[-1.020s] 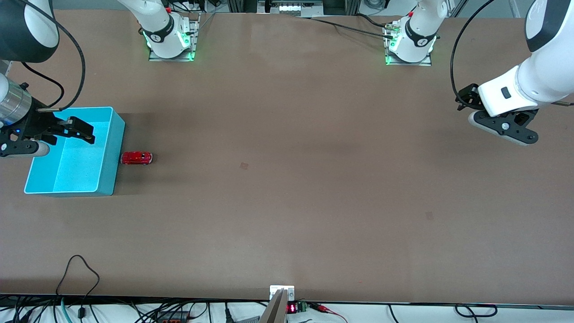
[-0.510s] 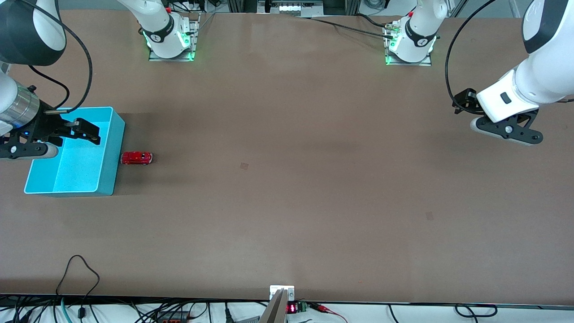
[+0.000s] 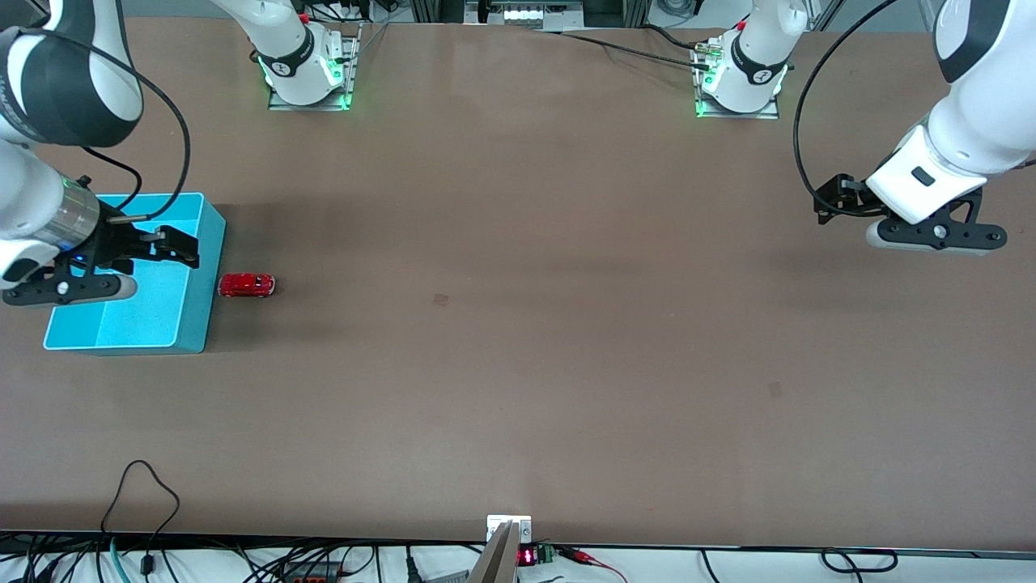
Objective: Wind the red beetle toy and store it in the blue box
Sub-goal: 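Reach the right gripper down to the red car beside the box, then close the right gripper on the red car and lift it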
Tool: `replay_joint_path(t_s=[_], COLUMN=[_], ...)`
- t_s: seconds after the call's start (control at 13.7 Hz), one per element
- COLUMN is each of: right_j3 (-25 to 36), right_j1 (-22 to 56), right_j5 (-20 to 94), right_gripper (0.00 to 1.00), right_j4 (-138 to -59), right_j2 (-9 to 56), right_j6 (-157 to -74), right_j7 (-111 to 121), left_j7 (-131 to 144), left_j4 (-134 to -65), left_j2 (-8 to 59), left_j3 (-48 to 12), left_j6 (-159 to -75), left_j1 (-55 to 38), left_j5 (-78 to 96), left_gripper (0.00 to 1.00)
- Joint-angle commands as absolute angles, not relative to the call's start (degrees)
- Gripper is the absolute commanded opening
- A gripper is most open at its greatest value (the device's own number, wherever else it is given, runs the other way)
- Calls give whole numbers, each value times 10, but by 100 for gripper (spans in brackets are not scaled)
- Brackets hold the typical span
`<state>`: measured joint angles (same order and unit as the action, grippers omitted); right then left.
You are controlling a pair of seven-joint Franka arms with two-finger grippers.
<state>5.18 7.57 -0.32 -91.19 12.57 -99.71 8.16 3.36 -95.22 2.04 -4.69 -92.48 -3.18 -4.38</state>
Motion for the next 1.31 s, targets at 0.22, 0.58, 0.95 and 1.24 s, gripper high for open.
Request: replay_joint_path(t_s=[0.22,0.58,0.95,1.24], right_j3=[52,52,52,52], right_j1=[73,35,26,25], right_j5=[7,0,-25,-32], right_gripper=[100,100,100,100], right_j4=[-1005,-1081,-1143,-1242], right_j2=[141,171,202,203], right_j6=[-1081,-1145,-1257,-1389], right_j7=[297,598,761,832], left_j7=[44,45,46,46], left_j4=[-962,-961,-960,-959], left_j2=[8,9,9,10], left_j3=[-29,-30,-31,-31], left_j6=[-919,-901,-901,-899], left_j1=[-48,-45,-46,-46], left_j5=[-34,-34,-33,-33], left_gripper=[100,100,100,100])
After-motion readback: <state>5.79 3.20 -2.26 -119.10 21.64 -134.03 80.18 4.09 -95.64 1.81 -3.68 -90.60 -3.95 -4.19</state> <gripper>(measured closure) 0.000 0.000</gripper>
